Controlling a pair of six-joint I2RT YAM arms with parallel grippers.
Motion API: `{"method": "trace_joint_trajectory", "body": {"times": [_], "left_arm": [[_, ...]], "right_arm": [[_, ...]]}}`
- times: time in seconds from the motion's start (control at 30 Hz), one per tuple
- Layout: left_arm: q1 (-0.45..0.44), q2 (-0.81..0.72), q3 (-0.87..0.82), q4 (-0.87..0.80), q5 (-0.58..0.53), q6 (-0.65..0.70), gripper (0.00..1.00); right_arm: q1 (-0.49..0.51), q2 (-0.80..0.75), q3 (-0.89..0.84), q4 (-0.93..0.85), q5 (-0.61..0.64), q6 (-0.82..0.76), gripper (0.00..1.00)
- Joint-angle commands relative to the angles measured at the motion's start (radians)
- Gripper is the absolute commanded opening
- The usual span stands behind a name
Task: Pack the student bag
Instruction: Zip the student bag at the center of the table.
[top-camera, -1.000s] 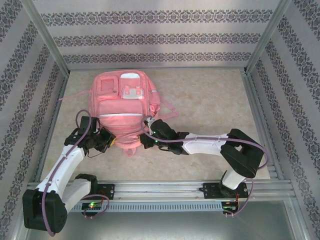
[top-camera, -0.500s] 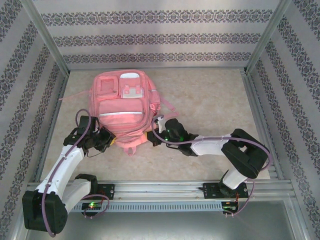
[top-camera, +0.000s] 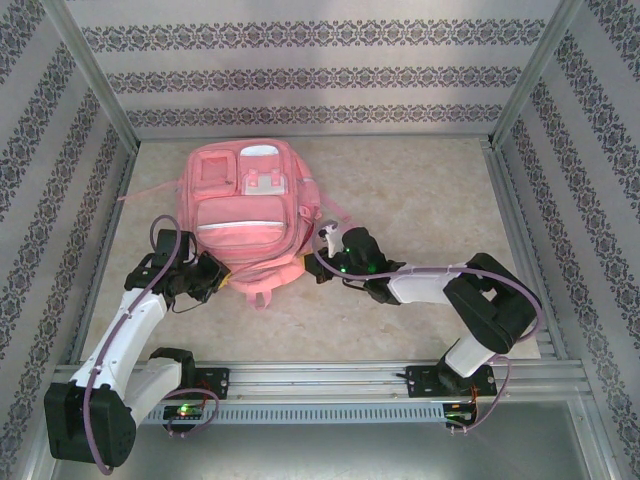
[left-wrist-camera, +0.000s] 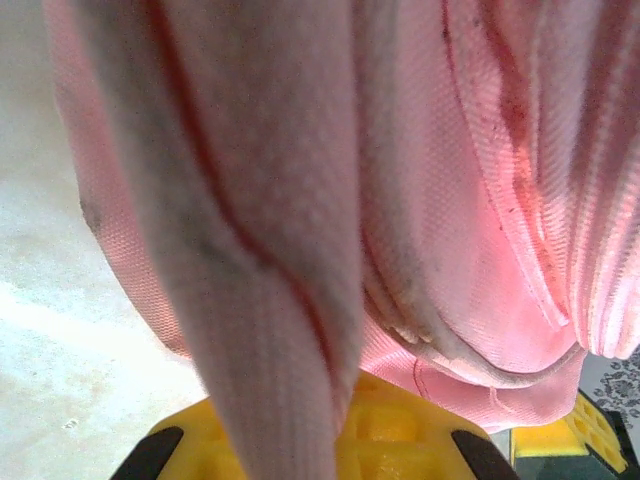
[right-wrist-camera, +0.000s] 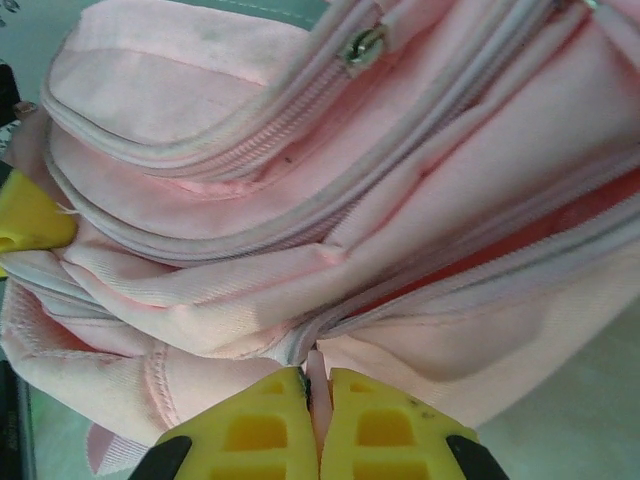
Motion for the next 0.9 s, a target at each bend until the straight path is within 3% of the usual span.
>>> {"method": "trace_joint_trajectory", "body": {"times": [0.0, 0.27, 0.47, 0.63, 0.7, 0.87], "left_arm": [[0.049, 0.0, 0.053, -0.126, -0.126, 0.098, 0.0], [0.04, 0.118, 0.144, -0.168, -0.116, 0.227, 0.0], [0.009, 0.235, 0.278, -0.217, -0.222, 0.306, 0.04], [-0.011, 0.332, 0.338, -0.198, -0.273, 0.327, 0.17], [-0.013, 0.357, 0.354, -0.213, -0.288, 0.335, 0.31], [-0.093, 0.276, 0.357, -0.24, -0.307, 0.345, 0.44]], "right_arm": [[-0.104, -0.029, -0.06, -0.083, 0.234, -0.046, 0.0], [-0.122, -0.079, -0.097, -0.068, 0.192, -0.11, 0.0], [-0.002, -0.161, -0.143, -0.054, 0.196, -0.2, 0.0], [0.117, -0.227, -0.183, -0.058, 0.263, -0.205, 0.0], [0.151, -0.234, -0.188, -0.056, 0.288, -0.178, 0.0], [0.213, -0.207, -0.169, -0.041, 0.325, -0.13, 0.0]]}}
